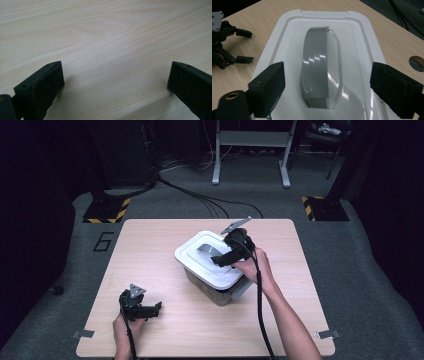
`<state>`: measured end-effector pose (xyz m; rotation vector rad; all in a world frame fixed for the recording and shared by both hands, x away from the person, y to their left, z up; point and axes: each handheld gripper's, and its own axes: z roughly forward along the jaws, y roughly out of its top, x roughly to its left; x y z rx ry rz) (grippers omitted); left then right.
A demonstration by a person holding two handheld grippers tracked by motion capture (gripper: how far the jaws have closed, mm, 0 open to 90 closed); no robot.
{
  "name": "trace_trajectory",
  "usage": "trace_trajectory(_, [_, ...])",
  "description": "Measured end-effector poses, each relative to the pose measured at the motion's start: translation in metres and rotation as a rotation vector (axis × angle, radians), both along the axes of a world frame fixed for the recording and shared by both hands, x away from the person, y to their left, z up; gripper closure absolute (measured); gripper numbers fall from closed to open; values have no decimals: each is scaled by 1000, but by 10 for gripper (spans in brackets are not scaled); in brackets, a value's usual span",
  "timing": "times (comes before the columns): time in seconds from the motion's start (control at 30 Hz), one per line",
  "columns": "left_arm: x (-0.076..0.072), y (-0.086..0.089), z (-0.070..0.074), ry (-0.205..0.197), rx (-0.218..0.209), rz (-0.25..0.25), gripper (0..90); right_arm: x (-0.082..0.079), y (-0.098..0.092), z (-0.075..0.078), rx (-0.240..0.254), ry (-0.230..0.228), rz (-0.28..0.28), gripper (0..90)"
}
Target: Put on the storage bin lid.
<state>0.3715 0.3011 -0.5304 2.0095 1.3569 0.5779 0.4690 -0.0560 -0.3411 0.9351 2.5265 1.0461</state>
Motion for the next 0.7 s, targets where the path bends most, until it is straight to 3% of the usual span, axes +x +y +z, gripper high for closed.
trace_trajectory(0.2, [0,0,0,0,1,-1,4,-15,-29,1,40,-50,-49,5])
trace_trajectory(0.43, [0,0,0,-1,1,-1,4,-39,-65,-5,76,-105,-111,0])
trace_trajectory(0.7, [0,0,0,-2,1,-1,4,-68,-106,-27,108,-130,-198,0])
